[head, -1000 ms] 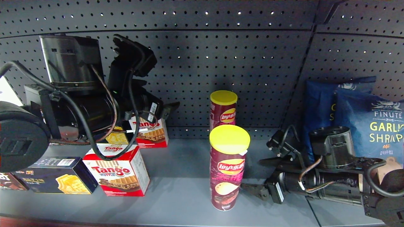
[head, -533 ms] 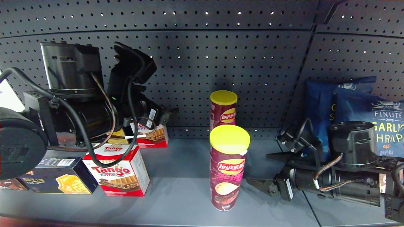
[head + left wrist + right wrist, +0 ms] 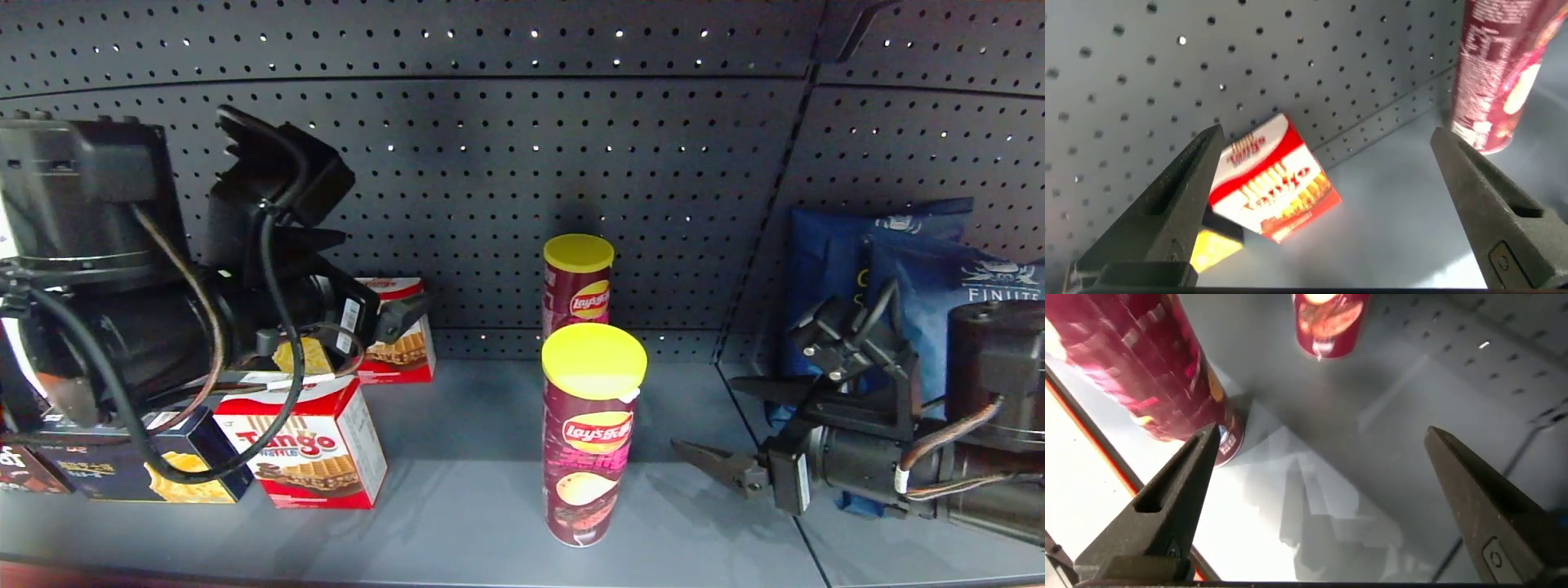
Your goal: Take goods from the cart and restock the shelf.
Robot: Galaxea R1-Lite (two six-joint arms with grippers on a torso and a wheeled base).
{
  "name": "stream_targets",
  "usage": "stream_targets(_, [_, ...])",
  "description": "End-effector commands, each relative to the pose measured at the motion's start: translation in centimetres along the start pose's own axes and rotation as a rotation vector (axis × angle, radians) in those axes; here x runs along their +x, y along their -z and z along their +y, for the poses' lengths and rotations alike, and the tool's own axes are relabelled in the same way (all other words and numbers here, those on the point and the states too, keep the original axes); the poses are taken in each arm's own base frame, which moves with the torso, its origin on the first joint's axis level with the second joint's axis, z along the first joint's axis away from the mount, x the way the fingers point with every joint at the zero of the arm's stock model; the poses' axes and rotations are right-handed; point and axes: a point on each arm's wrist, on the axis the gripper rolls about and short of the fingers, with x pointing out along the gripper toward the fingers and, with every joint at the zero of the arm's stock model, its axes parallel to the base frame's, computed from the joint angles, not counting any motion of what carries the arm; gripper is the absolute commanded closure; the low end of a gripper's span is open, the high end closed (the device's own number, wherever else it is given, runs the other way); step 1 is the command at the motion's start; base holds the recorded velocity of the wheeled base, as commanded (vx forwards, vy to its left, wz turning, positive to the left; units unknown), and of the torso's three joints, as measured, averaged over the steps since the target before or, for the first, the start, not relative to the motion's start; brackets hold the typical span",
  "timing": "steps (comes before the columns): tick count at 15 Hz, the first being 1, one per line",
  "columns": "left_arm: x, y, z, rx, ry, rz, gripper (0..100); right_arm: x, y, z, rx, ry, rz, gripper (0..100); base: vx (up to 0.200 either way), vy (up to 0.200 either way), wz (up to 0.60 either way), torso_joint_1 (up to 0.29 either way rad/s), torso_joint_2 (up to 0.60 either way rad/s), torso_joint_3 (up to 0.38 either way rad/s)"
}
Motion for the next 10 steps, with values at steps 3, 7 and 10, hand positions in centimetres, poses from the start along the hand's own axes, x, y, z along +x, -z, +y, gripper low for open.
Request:
stream_targets(3, [-3.5, -0.5, 0.5, -0.029, 0.007, -0.068, 0, -2.5, -1.3, 0.1, -0.009, 0.017, -0.091, 0, 0.000, 0.000, 0.00, 0.000, 0.00, 0.000])
stream_targets(7, [-8.6, 0.3, 1.7, -0.112, -0.049, -0.132, 0, -5.9, -0.7, -1.2, 0.007, 0.120, -0.144, 0, 0.000, 0.000, 0.00, 0.000, 0.00, 0.000])
stream_targets(10, [-10.8, 1.2, 3.1, -0.126, -0.149, -0.138, 0, -7.4, -0.2, -1.9, 0.018, 0.181, -0.160, 0, 0.000, 0.000, 0.00, 0.000, 0.00, 0.000])
